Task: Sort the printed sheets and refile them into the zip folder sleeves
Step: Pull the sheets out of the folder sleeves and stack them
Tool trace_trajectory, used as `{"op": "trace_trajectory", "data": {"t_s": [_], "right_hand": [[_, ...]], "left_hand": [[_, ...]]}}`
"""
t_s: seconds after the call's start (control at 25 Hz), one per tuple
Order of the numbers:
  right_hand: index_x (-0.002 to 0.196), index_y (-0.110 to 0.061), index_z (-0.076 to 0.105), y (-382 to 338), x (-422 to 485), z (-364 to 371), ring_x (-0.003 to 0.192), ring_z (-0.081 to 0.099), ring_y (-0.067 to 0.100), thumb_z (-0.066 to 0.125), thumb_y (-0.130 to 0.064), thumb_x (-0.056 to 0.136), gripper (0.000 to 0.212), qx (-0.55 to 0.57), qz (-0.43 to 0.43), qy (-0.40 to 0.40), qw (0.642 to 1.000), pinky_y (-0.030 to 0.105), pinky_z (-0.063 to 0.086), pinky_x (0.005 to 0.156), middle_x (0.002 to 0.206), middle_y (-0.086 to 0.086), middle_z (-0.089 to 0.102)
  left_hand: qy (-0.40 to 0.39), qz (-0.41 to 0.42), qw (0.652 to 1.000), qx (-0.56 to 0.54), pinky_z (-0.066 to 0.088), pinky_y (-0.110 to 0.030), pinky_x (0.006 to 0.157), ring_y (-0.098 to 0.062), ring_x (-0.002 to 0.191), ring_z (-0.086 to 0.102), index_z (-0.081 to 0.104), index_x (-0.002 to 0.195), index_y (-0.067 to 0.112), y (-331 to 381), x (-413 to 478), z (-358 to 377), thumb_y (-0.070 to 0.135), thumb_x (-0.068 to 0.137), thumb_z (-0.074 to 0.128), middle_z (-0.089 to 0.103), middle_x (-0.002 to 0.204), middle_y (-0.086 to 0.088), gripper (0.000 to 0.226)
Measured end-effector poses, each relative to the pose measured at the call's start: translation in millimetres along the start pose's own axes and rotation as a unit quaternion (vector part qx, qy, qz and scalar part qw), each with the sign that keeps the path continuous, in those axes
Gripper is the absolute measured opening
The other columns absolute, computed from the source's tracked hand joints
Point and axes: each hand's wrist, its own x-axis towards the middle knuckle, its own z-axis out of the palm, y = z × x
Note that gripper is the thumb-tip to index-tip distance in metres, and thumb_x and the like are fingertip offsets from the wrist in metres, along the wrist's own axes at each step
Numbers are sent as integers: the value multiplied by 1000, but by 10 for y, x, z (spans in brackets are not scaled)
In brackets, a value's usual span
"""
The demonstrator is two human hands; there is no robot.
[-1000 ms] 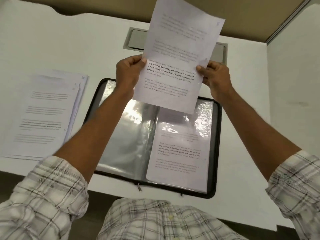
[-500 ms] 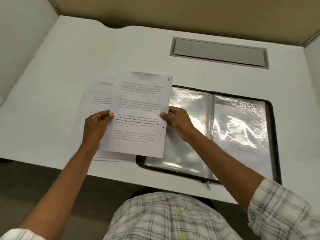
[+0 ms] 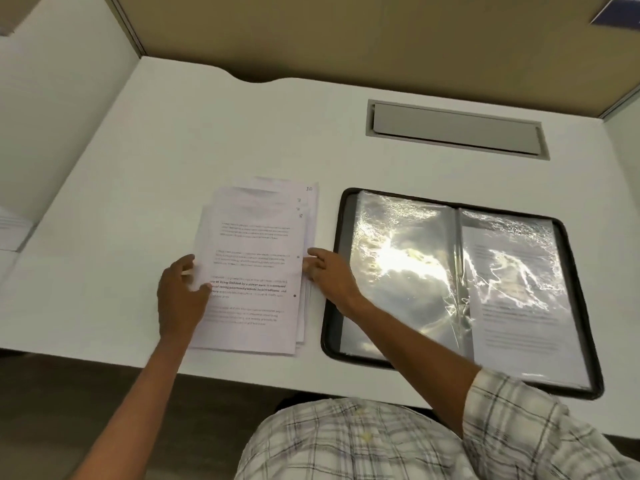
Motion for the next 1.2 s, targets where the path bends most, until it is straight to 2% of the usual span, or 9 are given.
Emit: {"op": "trace_trajectory", "data": {"t_s": [0.2,0.36,0.48,0.6,0.72,0.8,0.88,1.04,1.2], "right_hand": [[139,-14,62,291,-461,-677,123,61,8,57,-16,103,36,-107,-97,180,973,25,47,109,134,-3,67],[145,-15,54,1206,-942,-1589,152,32,24,39,-37,107,46,-327,-36,384,863,56,19,125,159,5,44],[159,-9,28,1737,-1277,-2064,157,6,33,29,-47,108,64,-377,107,416,821,66,7,122,170,15,13],[157,-1,29,1844,-1394,-2223,157,-2,39,40,-39,107,64,-331,151,389,846,68,20,120,169,19,1],[154,-15,40,1694,-1464,-2256,158,1,34,55,-5,102,55,-274,-2,424,863,58,30,121,171,12,3],[157,-40,26,1375,-1564,-2257,158,15,22,58,10,96,85,-59,-81,430,897,36,40,118,171,-6,11],[159,-37,24,1080,-1656,-2326,153,23,10,67,11,90,94,106,-76,430,893,9,47,98,170,-13,11],[157,-34,30,902,-1677,-2465,133,55,12,82,3,79,100,257,-20,195,946,19,56,88,153,-4,46],[150,-24,48,746,-1606,-2061,138,49,4,83,-7,82,79,75,-60,-102,990,26,49,103,151,0,53]], "left_hand": [[17,131,991,-18,41,-38,110,-24,133,46,56,141,19,314,-308,410,6,97,64,56,142,-5,47],[-138,288,946,-63,36,-22,113,2,126,47,57,134,30,885,-914,1156,10,98,67,58,132,11,42],[-237,393,887,-60,35,-27,118,2,135,43,59,137,26,1188,-1364,1804,15,96,68,57,139,11,43],[-263,480,836,42,27,-43,125,-17,153,31,56,146,19,1236,-1539,2295,28,99,64,49,156,1,49],[-222,536,793,185,24,-53,125,-23,159,12,45,155,19,1094,-1575,2469,36,107,47,30,168,-2,51],[-215,539,789,200,18,-52,126,-21,160,9,40,157,22,1021,-1580,2425,40,109,36,24,170,1,51],[-237,522,802,169,16,-50,127,-16,159,13,45,155,24,1013,-1591,2404,40,109,40,28,168,5,49],[-308,281,909,-27,27,-55,123,-10,148,40,65,133,39,1307,-1635,2246,67,98,46,56,150,8,48],[-237,90,959,-129,39,-54,117,-16,139,49,37,155,40,2049,-1688,1999,89,81,47,43,159,10,89]]}}
